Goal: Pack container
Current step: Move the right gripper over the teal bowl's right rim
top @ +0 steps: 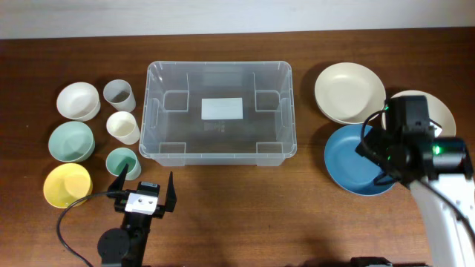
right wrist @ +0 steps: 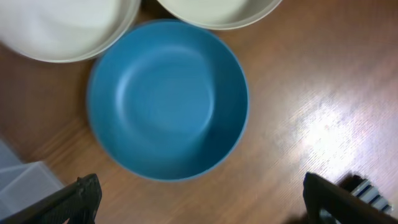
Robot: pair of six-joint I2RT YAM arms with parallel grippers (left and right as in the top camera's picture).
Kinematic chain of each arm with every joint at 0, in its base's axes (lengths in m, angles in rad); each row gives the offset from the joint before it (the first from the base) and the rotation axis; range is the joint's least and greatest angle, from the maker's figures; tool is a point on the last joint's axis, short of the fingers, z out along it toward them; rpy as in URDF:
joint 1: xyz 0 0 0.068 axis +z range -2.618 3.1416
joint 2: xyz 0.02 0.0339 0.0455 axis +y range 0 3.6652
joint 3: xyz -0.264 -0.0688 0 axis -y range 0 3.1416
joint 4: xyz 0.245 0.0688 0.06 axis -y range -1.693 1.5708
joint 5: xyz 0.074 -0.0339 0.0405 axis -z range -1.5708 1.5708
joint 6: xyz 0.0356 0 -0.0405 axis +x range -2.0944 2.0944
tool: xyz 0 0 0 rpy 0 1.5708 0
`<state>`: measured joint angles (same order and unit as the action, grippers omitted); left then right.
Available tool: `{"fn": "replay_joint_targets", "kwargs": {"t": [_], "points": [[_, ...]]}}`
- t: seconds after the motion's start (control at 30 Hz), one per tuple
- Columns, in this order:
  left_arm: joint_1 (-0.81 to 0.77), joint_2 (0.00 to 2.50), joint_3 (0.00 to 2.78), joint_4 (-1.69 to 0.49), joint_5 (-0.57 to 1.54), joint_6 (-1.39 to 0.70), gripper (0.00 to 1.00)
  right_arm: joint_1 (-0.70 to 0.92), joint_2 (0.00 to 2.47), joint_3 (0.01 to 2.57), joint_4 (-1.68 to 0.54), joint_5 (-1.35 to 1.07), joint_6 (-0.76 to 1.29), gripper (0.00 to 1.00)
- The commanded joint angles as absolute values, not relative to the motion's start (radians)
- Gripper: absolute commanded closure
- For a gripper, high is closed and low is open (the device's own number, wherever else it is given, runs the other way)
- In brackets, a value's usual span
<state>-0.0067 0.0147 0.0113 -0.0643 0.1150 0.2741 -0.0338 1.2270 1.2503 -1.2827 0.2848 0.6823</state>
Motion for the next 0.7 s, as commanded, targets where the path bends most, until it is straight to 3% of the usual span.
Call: {"fn": "replay_joint_targets", "kwargs": {"t": [0.0, 0.17, 0.3, 0.4, 0.67], "points": [[-0.001, 0.008, 0.009, -0.070, 0.108, 0.289, 0.00, -0.164, 1.282, 1.267, -1.293, 0.217, 0.723, 0.01], [-0.001, 0.008, 0.009, -0.070, 0.108, 0.289, 0.00, -0.397, 1.289, 1.243, -1.293, 0.125, 0.673, 0.01], [-0.001, 0.008, 0.009, -0.070, 0.108, 0.289, 0.00, -0.532, 1.289, 1.208, -1.238, -0.077, 0.435, 0.01], [-0.001, 0.008, 0.009, -0.070, 0.108, 0.289, 0.00, -0.575, 1.290, 1.154, -1.184, -0.208, 0.299, 0.01], [-0.001, 0.008, 0.009, -0.070, 0.108, 0.289, 0.00, -0.611, 1.304, 0.936, -0.964, -0.270, 0.196, 0.01]]}}
